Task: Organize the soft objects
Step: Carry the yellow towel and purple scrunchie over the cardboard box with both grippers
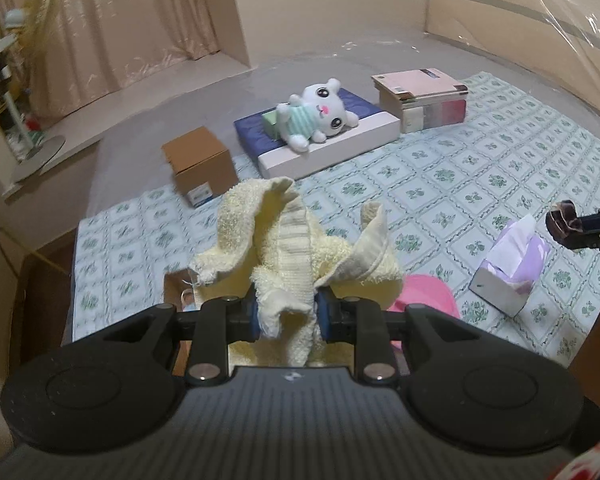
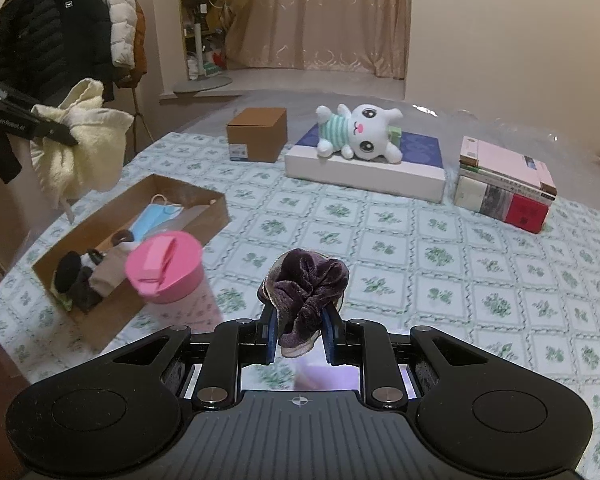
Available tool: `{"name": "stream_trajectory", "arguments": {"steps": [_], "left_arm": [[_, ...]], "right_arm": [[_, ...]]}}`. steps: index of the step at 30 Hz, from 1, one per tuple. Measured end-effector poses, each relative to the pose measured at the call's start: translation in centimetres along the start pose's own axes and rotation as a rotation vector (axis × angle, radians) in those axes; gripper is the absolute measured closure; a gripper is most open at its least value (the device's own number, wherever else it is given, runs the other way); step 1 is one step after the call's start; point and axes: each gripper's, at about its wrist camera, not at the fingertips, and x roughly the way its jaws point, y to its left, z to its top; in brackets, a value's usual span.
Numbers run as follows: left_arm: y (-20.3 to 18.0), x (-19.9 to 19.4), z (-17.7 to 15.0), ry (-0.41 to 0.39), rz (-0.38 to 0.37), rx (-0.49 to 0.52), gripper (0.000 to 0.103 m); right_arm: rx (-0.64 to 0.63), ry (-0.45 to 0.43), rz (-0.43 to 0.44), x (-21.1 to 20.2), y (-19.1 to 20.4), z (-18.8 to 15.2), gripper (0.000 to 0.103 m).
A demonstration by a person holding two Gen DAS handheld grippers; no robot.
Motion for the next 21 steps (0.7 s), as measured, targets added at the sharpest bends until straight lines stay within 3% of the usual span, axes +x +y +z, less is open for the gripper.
{"name": "stream_trajectory", "arguments": {"steps": [21], "left_arm": [[3.3, -2.3, -6.8, 0.017, 0.022, -0.128, 0.080]], "right_arm": [[-0.020, -0.025, 0.162, 0.7, 9.1, -1.0, 0.081]]}}
